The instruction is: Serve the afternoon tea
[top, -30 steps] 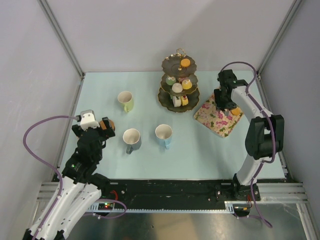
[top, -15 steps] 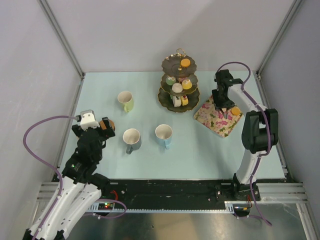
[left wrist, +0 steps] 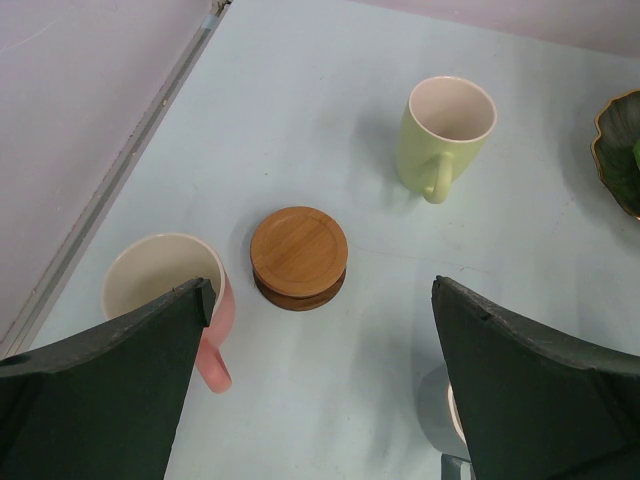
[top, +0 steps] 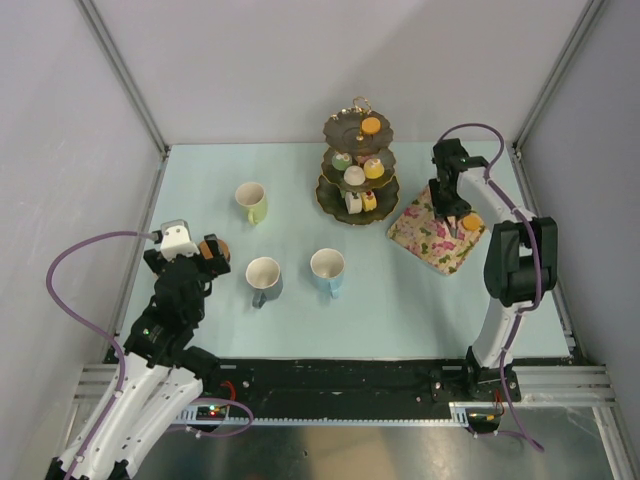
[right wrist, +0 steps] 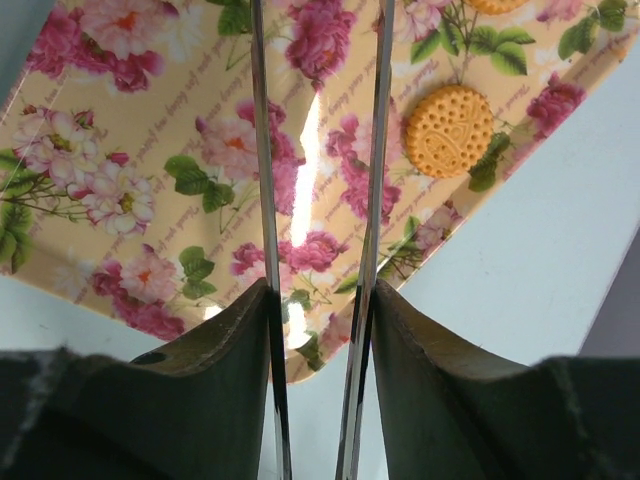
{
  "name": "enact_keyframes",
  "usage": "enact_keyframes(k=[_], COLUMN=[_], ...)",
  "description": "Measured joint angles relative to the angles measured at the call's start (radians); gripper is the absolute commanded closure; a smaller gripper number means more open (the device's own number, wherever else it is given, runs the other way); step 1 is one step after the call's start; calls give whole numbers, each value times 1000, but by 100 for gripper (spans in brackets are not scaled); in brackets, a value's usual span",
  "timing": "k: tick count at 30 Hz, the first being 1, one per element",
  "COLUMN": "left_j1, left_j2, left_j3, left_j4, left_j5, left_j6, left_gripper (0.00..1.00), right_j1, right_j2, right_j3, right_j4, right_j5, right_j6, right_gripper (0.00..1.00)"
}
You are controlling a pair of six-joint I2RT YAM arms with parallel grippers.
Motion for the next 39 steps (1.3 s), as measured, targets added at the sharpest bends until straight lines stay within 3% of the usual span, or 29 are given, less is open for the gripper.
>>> enact_keyframes(k=[17,29,39], left_j1=[0,0,0], left_j2=[0,-7,-15], left_j3=[0,0,0], left_j4=[0,0,0], left_j5=[1,1,1], left_j6=[0,0,0], left_gripper=[2,2,2], right_j1=[32,272,433], right_j2=[-245,-361,-384], right_j3=[58,305,401], right_j4=[-114,-174,-186], right_j5=[84,149,70], right_j6=[39,-11,-62], right_gripper=[58,57,57])
